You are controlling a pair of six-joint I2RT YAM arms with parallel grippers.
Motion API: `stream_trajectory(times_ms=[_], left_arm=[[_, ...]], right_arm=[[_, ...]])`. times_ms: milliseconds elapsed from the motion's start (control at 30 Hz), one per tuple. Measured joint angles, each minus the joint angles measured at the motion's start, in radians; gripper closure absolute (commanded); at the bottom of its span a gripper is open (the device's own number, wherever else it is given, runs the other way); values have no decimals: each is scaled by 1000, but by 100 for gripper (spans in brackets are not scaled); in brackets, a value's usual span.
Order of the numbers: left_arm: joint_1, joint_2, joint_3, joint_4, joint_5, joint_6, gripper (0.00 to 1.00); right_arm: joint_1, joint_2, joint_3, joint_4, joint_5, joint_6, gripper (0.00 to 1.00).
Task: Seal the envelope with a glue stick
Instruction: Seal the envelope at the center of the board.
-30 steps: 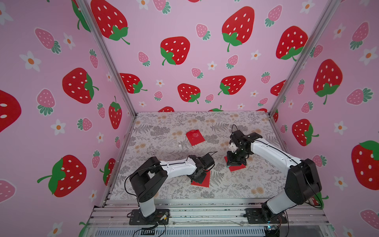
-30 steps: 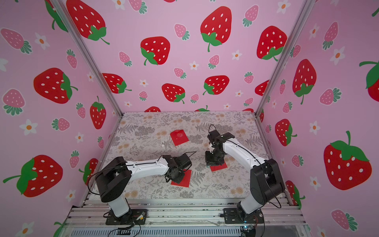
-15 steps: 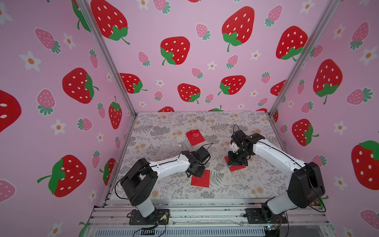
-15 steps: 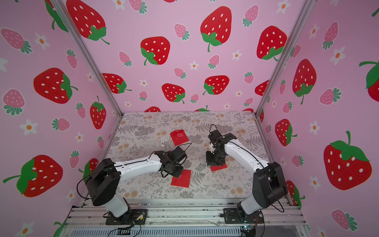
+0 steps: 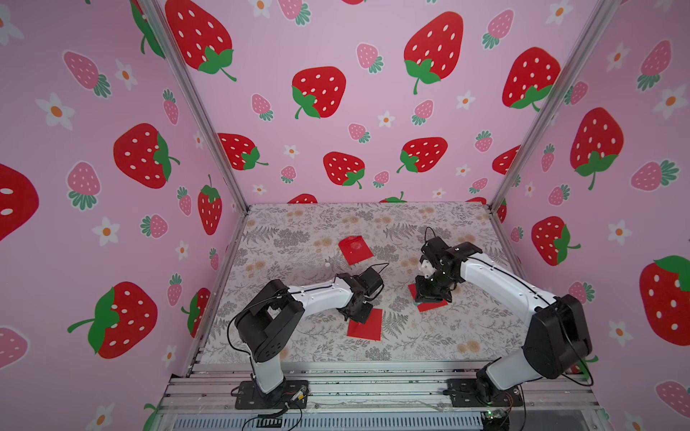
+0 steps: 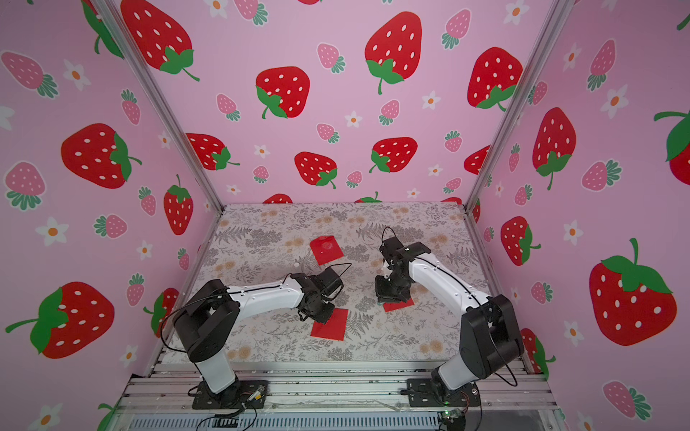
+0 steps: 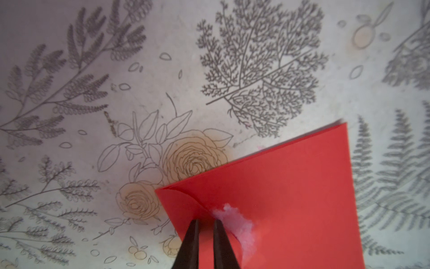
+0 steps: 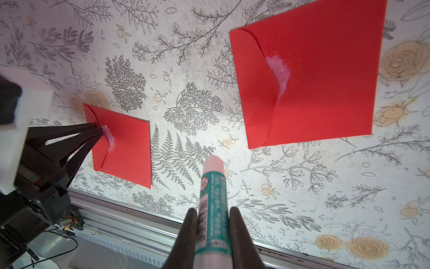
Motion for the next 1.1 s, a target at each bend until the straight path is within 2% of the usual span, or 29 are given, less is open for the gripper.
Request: stream_trajectory(times_ms=[333, 700, 1100], left_arm=[[-6, 21, 27, -29, -16, 18, 86], [8, -89, -15, 33, -28, 10, 84], [17, -18, -10, 41, -28, 10, 85]], right_arm=[[0, 0, 3, -7, 3, 0, 100], [0, 0, 16, -12, 4, 0, 100], [0, 21, 29, -15, 4, -1, 100]])
